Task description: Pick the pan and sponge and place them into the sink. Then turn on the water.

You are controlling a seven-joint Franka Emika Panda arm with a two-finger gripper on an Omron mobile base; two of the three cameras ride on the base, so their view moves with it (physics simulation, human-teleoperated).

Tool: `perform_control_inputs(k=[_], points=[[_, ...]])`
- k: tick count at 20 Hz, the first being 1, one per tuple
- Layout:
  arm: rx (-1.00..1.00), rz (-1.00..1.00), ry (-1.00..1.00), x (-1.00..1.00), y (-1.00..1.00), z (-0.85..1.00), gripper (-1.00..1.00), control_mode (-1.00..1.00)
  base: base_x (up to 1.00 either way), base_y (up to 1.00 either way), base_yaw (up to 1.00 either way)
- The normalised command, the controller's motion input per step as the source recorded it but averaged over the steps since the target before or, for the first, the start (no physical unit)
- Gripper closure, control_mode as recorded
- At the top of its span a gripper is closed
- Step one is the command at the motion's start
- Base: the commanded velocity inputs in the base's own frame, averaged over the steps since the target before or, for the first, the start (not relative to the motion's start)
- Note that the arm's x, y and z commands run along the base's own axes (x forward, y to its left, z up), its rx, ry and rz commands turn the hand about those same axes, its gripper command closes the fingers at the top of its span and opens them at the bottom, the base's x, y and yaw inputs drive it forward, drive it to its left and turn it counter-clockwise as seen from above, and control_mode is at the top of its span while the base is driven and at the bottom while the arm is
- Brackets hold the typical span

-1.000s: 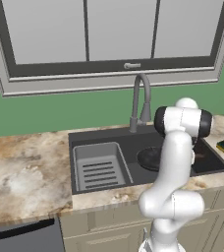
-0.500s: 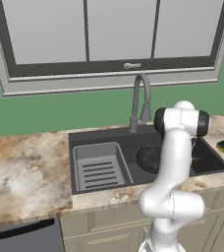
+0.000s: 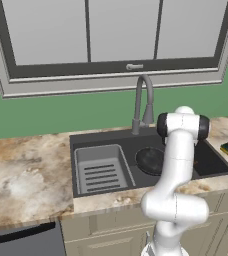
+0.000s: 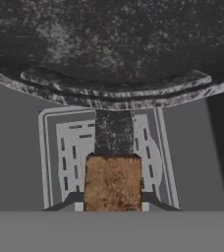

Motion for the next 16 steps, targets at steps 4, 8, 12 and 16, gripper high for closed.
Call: perform_control_inputs(k=[4,8,12,16], points=[[0.08,0.00,-0.01,0.42,-0.09,-0.15,1.00,-1.00,0.00,0.00,0.00],[0.06,0.01,-0.10,0.11,-0.08,-0.24,1.00,-1.00,0.00,0.00,0.00],[0.04,0.02,-0.13,0.09,-0.03,-0.28,1.00,-1.00,0.00,0.00,0.00],[0.04,0.02,-0.15,0.05,0.00,-0.32,1.00,-1.00,0.00,0.00,0.00]])
